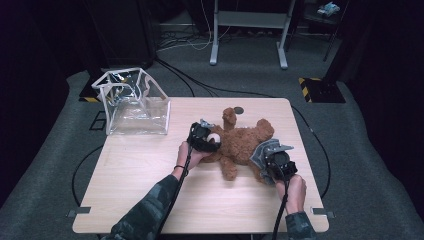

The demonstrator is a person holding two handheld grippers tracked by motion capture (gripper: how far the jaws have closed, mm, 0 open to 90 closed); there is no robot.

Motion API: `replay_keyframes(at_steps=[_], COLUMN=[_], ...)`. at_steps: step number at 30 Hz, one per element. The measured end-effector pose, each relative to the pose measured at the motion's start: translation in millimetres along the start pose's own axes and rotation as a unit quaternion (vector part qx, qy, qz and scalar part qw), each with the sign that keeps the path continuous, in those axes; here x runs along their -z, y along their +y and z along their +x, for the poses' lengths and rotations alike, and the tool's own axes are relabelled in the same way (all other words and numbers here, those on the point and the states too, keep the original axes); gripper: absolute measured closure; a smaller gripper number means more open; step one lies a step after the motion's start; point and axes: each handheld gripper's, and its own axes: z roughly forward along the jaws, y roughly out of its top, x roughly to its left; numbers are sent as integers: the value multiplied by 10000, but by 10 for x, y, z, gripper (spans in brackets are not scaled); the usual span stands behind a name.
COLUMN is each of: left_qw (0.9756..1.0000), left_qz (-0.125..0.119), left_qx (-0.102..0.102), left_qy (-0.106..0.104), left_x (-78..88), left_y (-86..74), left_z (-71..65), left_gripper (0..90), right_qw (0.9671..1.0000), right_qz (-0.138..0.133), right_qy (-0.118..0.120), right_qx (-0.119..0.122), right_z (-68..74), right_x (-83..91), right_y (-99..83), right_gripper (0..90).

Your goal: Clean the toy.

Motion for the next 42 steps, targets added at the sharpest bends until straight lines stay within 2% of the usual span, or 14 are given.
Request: replay_keyframes(at_steps=[5,7,10,13,19,22,26,28,30,32,33,36,38,42], left_qw=[10000,9999,9999,9999,9999,9999,9999,9999,9999,9999,9999,9999,9999,10000], left_qz=[69,70,77,97,93,103,107,112,111,107,94,95,76,-77], left_qx=[29,94,92,55,67,77,77,63,69,76,67,40,26,-35], left_qy=[-9,-19,-35,-65,-76,-49,-8,-3,-12,-56,-71,-114,-109,-31], left_x=[-17,-22,-24,-27,-36,-36,-37,-38,-38,-36,-35,-32,-32,-9], left_y=[34,41,40,43,47,51,53,54,55,55,54,47,42,47], left_z=[16,22,37,38,36,34,30,31,36,46,52,53,55,51], left_gripper=[370,370,370,369,368,368,368,368,368,367,366,359,350,290], right_qw=[9985,9979,9983,9991,9998,9999,9992,9977,9967,9968,9971,9984,9988,9990], right_qz=[-513,-564,-389,-347,-201,-113,-380,-650,-729,-643,-571,-474,-445,-406], right_qy=[44,90,71,108,-45,-85,-129,27,103,84,44,123,141,116], right_qx=[168,294,419,225,39,-28,50,189,333,467,496,286,142,108], right_z=[177,295,380,312,119,41,104,207,349,427,430,339,288,212], right_x=[224,173,-59,-185,-155,-117,52,135,139,34,-44,-211,-201,-163], right_y=[226,320,346,228,-56,-105,8,113,219,285,286,173,105,50], right_gripper=[732,732,735,738,741,739,731,731,731,731,733,735,735,733])
